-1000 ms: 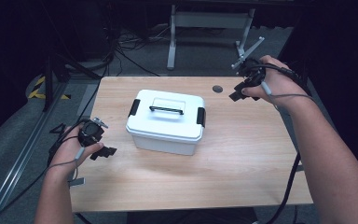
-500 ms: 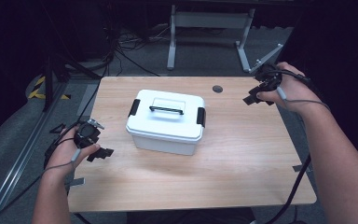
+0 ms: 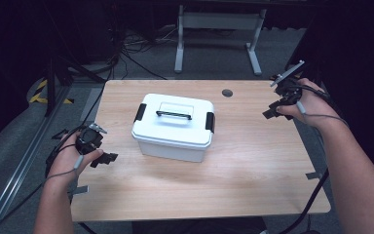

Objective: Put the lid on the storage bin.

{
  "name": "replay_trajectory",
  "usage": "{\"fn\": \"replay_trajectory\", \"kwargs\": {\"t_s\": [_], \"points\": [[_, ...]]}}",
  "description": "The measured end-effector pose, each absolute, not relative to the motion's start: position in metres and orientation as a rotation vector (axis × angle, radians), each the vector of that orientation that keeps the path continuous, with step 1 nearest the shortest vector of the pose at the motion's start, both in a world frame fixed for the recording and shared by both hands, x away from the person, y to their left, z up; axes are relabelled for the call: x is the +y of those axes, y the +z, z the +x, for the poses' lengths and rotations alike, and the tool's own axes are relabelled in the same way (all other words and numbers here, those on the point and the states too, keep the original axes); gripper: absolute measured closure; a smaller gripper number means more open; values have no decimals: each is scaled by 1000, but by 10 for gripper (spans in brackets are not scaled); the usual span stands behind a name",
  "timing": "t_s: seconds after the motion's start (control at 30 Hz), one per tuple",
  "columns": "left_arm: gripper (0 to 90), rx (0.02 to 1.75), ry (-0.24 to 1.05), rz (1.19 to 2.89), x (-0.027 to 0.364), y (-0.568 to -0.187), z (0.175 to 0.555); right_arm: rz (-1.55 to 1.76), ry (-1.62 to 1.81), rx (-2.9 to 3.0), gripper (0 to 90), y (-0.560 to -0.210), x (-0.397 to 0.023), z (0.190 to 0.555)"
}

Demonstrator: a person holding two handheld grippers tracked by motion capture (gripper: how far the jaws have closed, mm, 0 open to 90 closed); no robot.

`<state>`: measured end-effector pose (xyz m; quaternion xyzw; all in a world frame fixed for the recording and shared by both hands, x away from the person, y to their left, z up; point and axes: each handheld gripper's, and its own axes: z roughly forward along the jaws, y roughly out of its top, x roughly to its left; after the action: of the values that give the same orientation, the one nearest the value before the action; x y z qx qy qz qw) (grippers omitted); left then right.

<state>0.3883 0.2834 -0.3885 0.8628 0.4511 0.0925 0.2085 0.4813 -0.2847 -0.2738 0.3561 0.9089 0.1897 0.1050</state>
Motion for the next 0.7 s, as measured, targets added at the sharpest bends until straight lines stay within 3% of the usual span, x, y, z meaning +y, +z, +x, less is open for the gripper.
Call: {"fn": "replay_trajectory", "kwargs": {"t_s": [0.7], "points": [[206, 1265, 232, 2405, 285, -393, 392, 1229, 523, 2725, 561, -366, -310, 479]]}}
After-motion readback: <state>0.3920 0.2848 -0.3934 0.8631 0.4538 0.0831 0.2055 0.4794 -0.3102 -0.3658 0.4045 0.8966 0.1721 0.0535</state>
